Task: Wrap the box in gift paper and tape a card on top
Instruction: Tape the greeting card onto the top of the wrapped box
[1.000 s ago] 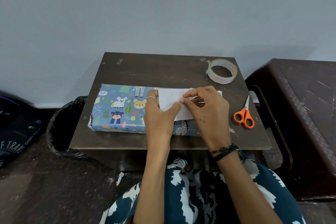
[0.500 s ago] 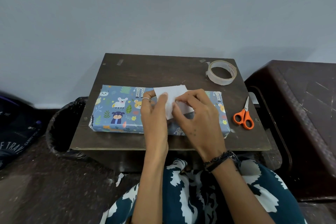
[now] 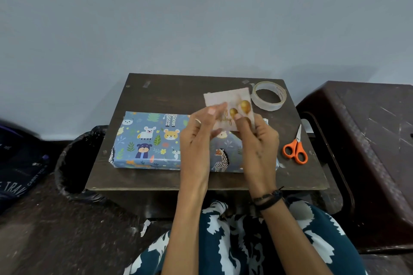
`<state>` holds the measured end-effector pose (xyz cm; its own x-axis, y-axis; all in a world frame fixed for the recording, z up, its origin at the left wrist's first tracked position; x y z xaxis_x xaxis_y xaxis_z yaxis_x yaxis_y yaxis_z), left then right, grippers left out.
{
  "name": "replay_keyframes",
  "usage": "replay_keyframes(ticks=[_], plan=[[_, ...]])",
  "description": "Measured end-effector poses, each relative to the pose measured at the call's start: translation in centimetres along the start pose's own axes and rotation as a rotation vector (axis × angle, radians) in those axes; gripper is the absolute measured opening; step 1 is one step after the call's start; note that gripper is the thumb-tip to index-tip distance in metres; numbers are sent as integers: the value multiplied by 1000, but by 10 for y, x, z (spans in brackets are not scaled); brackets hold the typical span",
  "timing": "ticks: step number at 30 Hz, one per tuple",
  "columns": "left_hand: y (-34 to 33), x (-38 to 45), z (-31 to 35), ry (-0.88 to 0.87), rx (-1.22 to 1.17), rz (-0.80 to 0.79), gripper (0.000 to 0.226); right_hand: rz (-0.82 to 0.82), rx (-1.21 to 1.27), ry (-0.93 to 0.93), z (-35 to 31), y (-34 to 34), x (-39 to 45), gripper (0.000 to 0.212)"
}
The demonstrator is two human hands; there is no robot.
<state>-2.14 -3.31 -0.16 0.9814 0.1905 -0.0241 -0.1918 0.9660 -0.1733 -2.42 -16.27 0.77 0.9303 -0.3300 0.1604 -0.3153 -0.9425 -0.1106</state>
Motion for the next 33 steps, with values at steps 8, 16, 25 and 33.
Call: replay_keyframes(ticks=[8,16,25,33], plan=[[29,14,-14,112,-131,122,43,-85,526,-416,31,-19,-5,20],[33,13,-21,160,-209,157,42,-131,525,-501,37,-31,-13,17],[51,12,-18,190,-9,230,49,-143,469,-511,40,-33,-21,17],[55,21,-15,194,458,212,56,-51,268,-530,56,-25,-23,17]])
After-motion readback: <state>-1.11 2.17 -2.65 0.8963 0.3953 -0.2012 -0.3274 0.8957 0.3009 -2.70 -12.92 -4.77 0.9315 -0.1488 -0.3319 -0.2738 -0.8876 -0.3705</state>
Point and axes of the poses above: each hand's wrist, its own x-axis towards the middle knuckle, its own y-axis out of the back of the hand, z = x × y, the point moved 9 cm from there along x, towards the middle knuckle, and after that the axes turned 8 degrees about x, right-handed, at the moved point
